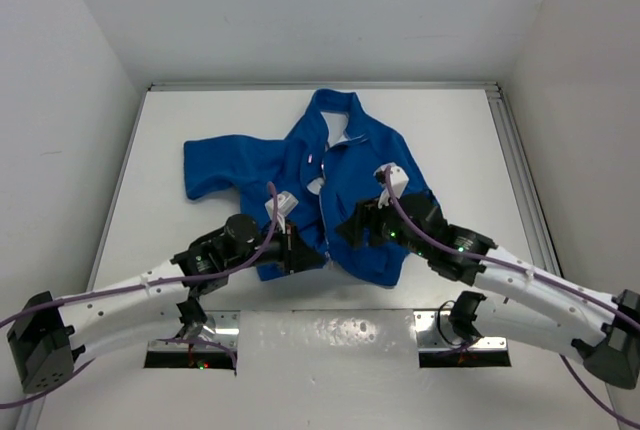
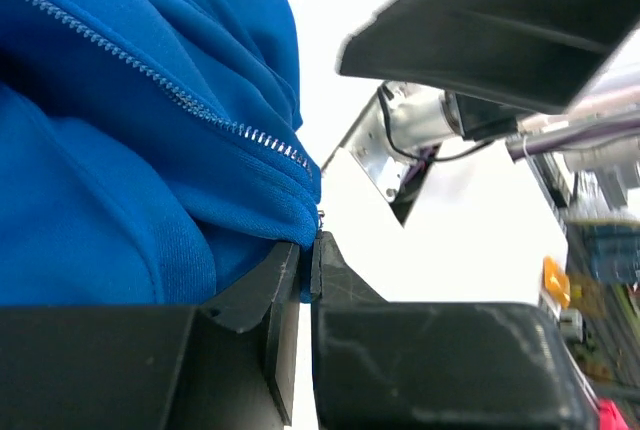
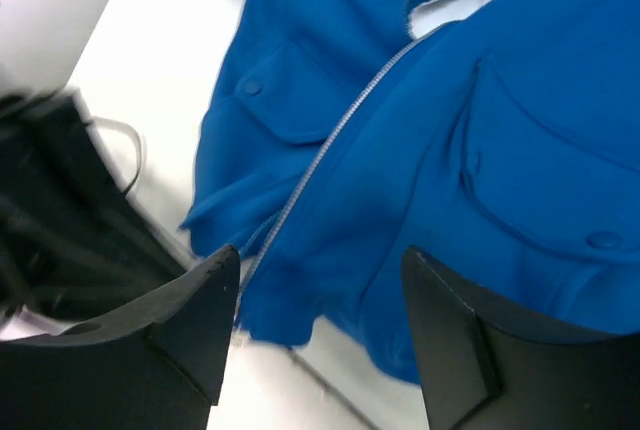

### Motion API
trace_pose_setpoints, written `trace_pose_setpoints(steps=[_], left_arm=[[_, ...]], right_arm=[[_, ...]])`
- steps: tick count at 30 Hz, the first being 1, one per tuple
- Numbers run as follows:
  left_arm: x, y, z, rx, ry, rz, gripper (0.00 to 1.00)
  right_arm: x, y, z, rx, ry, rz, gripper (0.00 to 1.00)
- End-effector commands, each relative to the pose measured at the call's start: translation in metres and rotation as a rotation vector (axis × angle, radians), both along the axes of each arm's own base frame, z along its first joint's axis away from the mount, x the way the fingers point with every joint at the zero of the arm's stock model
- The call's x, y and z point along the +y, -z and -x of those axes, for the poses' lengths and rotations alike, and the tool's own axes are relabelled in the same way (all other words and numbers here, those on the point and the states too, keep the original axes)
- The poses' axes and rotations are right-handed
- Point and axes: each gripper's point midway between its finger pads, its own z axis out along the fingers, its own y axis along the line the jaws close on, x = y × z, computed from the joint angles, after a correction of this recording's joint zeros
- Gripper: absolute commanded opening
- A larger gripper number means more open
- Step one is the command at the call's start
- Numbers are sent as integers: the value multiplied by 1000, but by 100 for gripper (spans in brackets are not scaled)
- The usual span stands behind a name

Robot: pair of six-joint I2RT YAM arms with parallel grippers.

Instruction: Zip up the jacket

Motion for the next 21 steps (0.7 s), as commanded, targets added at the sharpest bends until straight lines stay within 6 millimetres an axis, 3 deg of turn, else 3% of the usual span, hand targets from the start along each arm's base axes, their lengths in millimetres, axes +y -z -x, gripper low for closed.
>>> trace_pose_setpoints(steps=[1, 3, 4, 5, 6, 11, 12, 13, 14, 15, 16, 17, 19, 21], left_arm=[[-11, -33, 11, -32, 104, 58, 0], [-11, -34, 8, -32, 97, 55, 0], [-12, -33, 5, -24, 95, 44, 0], [-12, -34, 4, -19, 112, 51, 0], [-12, -34, 4, -15, 119, 54, 0], [-10, -29, -9, 8, 105, 60, 0], [-8, -27, -11, 11, 99, 59, 0], [-8, -26, -12, 11, 95, 61, 0], [-6, -28, -17, 6, 85, 72, 0], [-6, -28, -18, 16, 84, 78, 0], [-5, -30, -20, 21, 90, 90, 0], [-6, -30, -19, 20, 96, 94, 0], [-6, -29, -20, 31, 99, 93, 0], [-6, -27, -21, 40, 96, 90, 0]], right_arm=[[-8, -16, 23, 2, -110, 46, 65], [-8, -18, 33, 2, -170, 48, 47], [-4, -23, 44, -16, -248, 32, 22], [-3, -24, 48, -27, -279, 31, 7], [-2, -24, 54, -52, -323, 52, 0], [10, -7, 67, -107, -414, 181, 0], [17, -1, 82, -141, -474, 226, 0], [15, -1, 71, -207, -399, 301, 0], [16, 8, 73, -244, -393, 385, 0], [25, 9, 93, -335, -461, 441, 0], [22, 9, 82, -439, -396, 523, 0], [26, 9, 88, -475, -388, 523, 0], [24, 18, 95, -553, -406, 551, 11], [26, 9, 95, -581, -385, 491, 28]])
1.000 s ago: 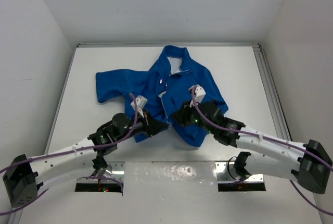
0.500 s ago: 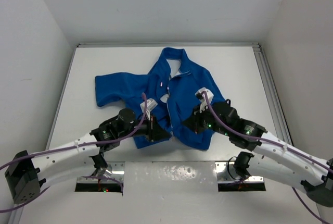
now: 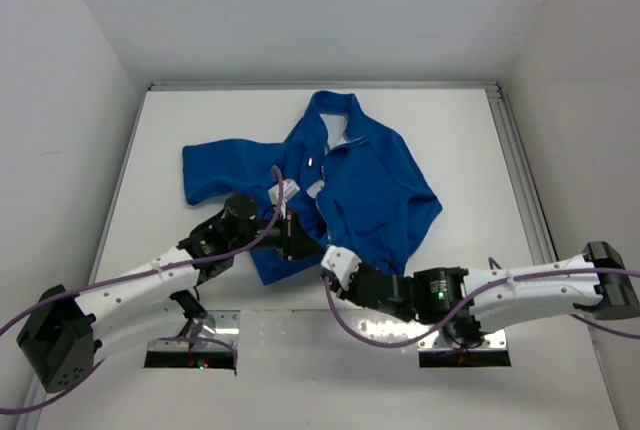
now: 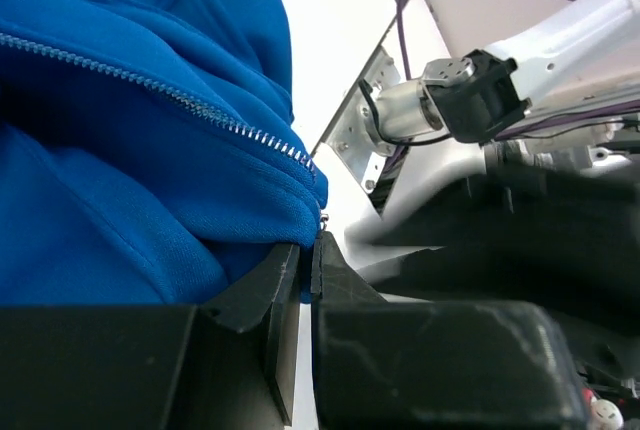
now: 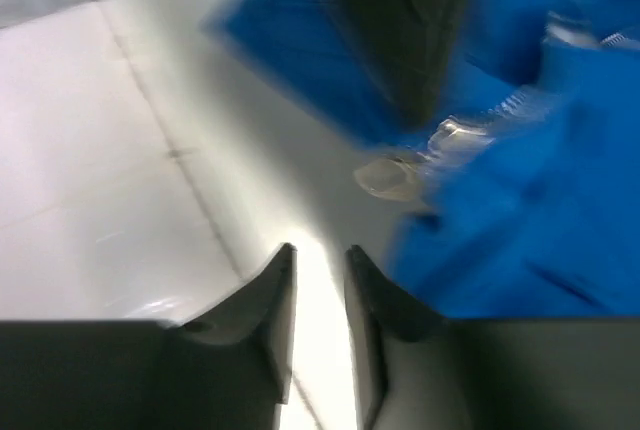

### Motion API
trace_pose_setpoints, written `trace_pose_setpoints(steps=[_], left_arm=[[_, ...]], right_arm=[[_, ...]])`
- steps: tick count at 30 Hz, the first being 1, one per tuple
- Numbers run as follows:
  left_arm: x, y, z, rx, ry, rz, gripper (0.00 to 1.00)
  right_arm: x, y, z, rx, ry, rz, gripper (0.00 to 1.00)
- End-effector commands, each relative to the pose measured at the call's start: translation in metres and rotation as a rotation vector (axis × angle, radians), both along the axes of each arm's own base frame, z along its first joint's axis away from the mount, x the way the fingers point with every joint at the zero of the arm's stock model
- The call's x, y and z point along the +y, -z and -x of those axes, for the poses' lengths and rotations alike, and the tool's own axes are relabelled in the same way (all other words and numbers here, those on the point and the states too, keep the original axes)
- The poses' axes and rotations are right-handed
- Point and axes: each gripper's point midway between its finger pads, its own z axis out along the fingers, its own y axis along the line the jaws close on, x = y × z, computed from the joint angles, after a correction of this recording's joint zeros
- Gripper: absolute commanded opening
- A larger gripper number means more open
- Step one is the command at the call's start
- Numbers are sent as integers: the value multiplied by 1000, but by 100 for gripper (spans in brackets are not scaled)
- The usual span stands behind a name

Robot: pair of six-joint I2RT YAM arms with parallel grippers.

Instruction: Zip up the jacket

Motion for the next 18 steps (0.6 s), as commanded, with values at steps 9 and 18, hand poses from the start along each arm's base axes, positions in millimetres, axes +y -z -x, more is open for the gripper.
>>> trace_pose_setpoints(steps=[9, 18], left_arm=[[-8, -22, -1, 3, 45, 93, 0], [-6, -23, -4, 4, 33, 98, 0]], right_arm=[[-4, -24, -31, -336, 77, -56, 50], [9, -31, -9, -570, -13, 49, 50]])
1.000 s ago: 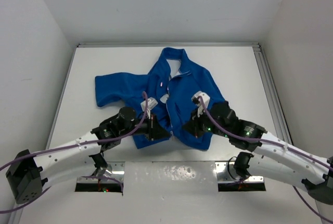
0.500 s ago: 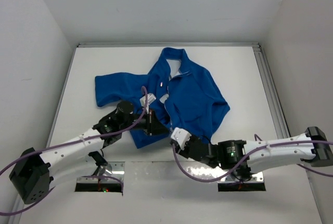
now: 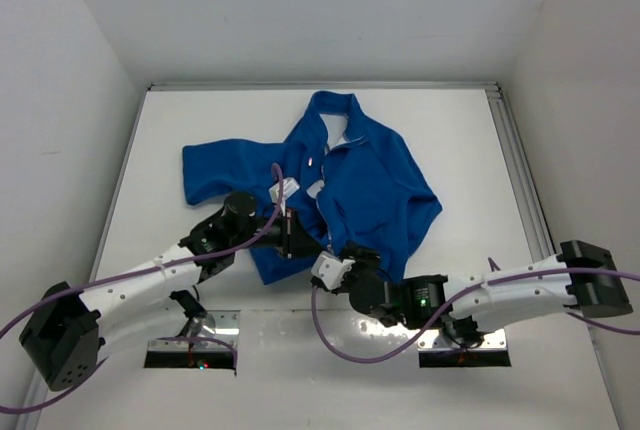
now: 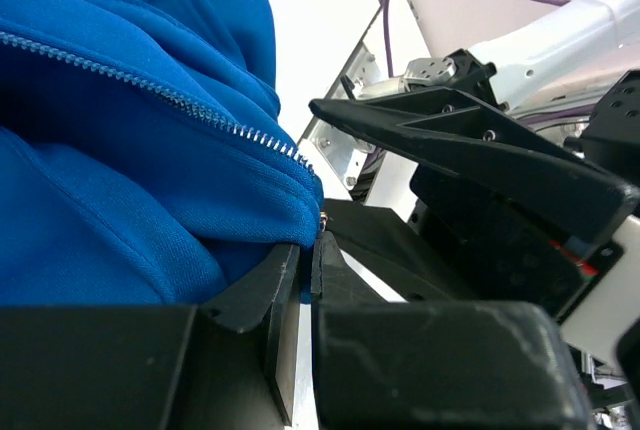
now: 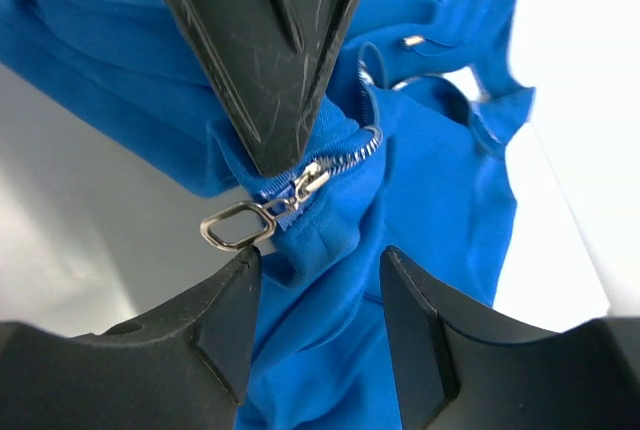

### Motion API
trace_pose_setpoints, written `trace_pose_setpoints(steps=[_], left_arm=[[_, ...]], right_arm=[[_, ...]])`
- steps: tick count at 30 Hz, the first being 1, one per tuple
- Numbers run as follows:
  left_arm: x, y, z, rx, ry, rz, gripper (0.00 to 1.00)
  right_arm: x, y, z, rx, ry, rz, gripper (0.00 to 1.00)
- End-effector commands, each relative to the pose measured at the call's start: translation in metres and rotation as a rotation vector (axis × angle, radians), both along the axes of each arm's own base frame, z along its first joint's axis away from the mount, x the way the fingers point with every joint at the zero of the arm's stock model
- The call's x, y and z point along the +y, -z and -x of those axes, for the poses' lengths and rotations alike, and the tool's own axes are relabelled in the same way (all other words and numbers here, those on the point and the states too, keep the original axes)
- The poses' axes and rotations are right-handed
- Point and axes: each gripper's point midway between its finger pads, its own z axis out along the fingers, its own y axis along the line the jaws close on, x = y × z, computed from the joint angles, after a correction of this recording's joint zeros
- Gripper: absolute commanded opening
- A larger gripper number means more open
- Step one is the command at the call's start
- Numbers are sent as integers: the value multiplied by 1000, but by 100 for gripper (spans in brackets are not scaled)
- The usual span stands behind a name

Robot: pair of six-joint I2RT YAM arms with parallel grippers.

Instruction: Zip up the jacket

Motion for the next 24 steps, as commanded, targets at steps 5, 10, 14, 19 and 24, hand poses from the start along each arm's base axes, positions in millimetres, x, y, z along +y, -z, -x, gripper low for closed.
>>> trace_pose_setpoints(steps=[5, 10, 14, 19, 24], left_arm=[[-2, -23, -8, -58, 7, 71, 0], [-1, -24, -11, -60, -3, 72, 0], [0, -29, -14, -74, -13, 82, 0], [1, -32, -15, -69, -20, 93, 0], [2, -33, -22, -83, -55, 93, 0]], right_arm=[[32, -24, 66, -70, -205, -21, 52], [38, -34, 97, -63, -257, -17, 52], [40, -34, 120, -29, -298, 1, 53], [43, -30, 132, -4, -296, -7, 53], [43, -27, 152, 42, -331, 19, 52]])
